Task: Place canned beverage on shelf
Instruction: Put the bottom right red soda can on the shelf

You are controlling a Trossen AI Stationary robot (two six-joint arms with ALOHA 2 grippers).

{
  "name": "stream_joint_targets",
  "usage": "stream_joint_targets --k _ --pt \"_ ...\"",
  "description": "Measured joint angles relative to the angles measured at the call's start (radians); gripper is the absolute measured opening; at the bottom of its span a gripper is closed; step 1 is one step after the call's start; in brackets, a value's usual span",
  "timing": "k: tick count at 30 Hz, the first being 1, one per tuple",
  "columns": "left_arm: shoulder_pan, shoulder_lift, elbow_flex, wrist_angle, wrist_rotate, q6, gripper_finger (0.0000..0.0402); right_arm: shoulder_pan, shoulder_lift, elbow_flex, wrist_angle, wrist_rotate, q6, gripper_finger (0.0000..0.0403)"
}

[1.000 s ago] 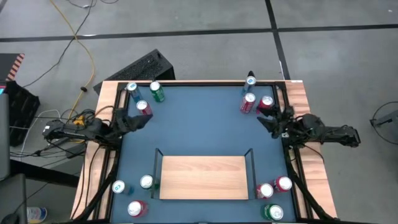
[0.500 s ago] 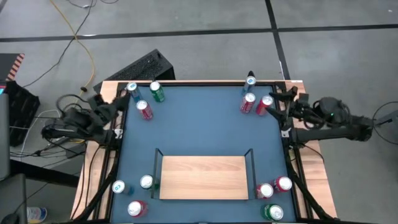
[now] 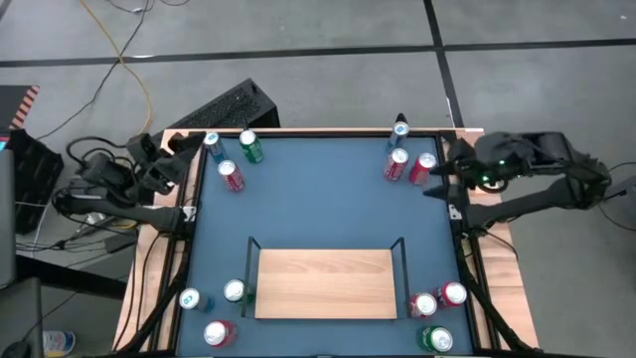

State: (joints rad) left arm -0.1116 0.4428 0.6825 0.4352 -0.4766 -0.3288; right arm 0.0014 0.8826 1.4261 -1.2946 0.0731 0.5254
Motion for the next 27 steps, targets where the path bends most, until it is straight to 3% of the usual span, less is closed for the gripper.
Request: stream_joint_targets --k 6,10,13,20,27 --pt "0.000 0.067 0.021 -0.006 0.000 0.000 0.0352 0.105 0.083 0.036 -0.132 -0.200 0.216 0.0329" --pt "0.000 0.091 0.021 -0.005 0.000 -0.008 0.0352 0.270 0.122 0.036 -0.132 -0.231 0.358 0.0329" --pt "0.000 0.100 0.021 -0.005 0.000 -0.012 0.0352 0.410 0.144 0.036 -0.134 -0.209 0.483 0.0329" --pt "0.000 0.100 0.021 -0.003 -0.003 0.021 0.0352 0.752 0.223 0.037 -0.137 -0.011 0.787 0.0329" --pt "0.000 0.101 0.021 -0.003 -0.065 0.047 0.0352 0.929 0.370 0.037 -0.169 0.011 0.908 0.0329"
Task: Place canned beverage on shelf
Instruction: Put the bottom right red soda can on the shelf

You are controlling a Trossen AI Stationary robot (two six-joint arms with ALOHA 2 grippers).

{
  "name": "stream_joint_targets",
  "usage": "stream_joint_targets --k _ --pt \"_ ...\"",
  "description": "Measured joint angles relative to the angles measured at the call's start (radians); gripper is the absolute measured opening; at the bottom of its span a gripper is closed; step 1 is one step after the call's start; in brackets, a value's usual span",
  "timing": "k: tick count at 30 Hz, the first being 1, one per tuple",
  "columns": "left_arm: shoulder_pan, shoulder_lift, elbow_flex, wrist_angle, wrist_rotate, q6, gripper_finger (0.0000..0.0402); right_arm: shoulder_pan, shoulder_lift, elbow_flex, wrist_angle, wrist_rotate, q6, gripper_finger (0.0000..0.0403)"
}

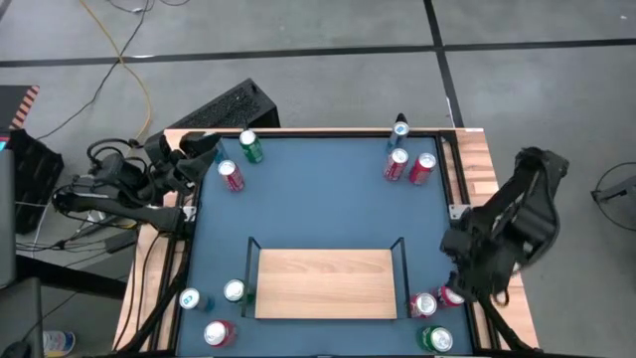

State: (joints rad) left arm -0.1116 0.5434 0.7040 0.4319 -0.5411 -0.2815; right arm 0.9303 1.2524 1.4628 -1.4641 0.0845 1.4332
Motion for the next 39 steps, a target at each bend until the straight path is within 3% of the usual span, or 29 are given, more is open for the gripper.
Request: stream_joint_targets --k 9,16,29,39 --pt "0.000 0.000 0.000 -0.008 -0.034 0.035 0.0352 0.014 0.209 0.000 0.005 -0.013 -0.208 0.0329" --pt "0.000 0.000 0.000 -0.051 -0.047 0.033 0.0352 -0.018 0.317 0.000 0.023 -0.114 -0.357 0.0335" --pt "0.000 0.000 0.000 -0.111 -0.047 -0.007 0.0352 -0.013 0.292 -0.006 0.162 0.008 -0.376 0.0327" --pt "0.000 0.000 0.000 -0.111 -0.047 -0.021 0.0352 0.000 0.351 -0.018 0.223 0.048 -0.411 0.0327"
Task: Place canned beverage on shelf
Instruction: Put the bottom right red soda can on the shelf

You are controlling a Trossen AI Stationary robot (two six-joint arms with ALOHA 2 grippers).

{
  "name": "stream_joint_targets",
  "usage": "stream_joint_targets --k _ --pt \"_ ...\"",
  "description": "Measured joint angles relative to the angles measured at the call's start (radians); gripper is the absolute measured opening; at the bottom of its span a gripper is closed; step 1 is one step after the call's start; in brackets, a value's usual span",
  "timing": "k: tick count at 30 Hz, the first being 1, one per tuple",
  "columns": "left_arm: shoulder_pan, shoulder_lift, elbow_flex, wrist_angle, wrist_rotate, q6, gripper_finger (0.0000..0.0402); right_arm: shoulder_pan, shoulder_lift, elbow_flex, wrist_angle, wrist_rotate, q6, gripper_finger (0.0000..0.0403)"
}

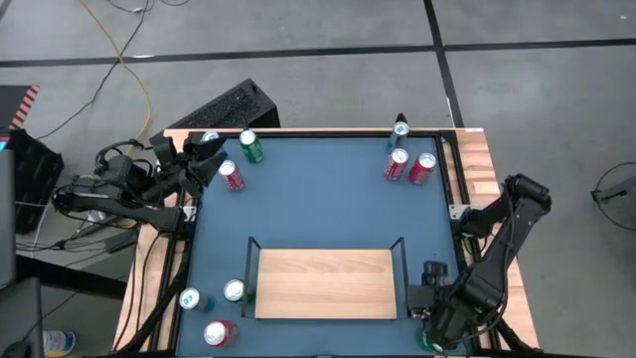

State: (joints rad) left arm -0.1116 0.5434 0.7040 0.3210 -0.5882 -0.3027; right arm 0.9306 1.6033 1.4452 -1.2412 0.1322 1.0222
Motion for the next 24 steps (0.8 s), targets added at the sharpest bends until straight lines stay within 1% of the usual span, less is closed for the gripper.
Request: stream_joint_targets --k 10,24 --pt "0.000 0.000 0.000 -0.002 -0.002 -0.001 0.0352 0.021 0.028 -0.011 -0.003 0.047 0.058 0.0326" --pt "0.000 0.000 0.000 -0.003 -0.003 -0.019 0.0352 0.033 0.039 -0.011 -0.013 0.066 0.059 0.0326"
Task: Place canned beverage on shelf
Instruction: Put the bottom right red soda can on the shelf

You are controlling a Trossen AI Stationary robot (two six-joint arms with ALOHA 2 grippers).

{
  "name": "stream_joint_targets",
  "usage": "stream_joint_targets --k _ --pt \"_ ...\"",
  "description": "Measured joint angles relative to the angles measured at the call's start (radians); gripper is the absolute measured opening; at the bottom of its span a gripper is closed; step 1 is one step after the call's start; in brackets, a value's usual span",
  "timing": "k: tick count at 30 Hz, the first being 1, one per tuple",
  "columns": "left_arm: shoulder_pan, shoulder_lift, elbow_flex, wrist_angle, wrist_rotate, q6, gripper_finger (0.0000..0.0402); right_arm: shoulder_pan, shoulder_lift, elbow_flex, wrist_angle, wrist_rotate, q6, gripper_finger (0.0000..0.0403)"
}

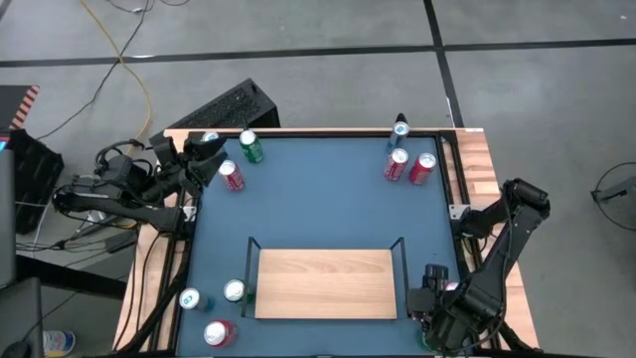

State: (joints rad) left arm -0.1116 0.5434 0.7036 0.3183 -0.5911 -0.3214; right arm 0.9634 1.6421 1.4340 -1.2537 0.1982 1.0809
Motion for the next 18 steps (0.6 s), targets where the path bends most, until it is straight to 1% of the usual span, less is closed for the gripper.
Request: stream_joint_targets --k 4,7,18 --pt "0.000 0.000 0.000 0.000 0.000 -0.003 0.0352 -0.001 -0.001 -0.039 0.017 0.006 0.040 0.0326" --pt "0.000 0.000 0.000 0.000 0.000 -0.014 0.0352 0.000 0.000 -0.077 0.031 -0.039 0.044 0.0326" --pt "0.000 0.000 0.000 0.000 0.000 -0.031 0.0352 0.011 -0.001 -0.082 0.047 -0.043 0.029 0.0326"
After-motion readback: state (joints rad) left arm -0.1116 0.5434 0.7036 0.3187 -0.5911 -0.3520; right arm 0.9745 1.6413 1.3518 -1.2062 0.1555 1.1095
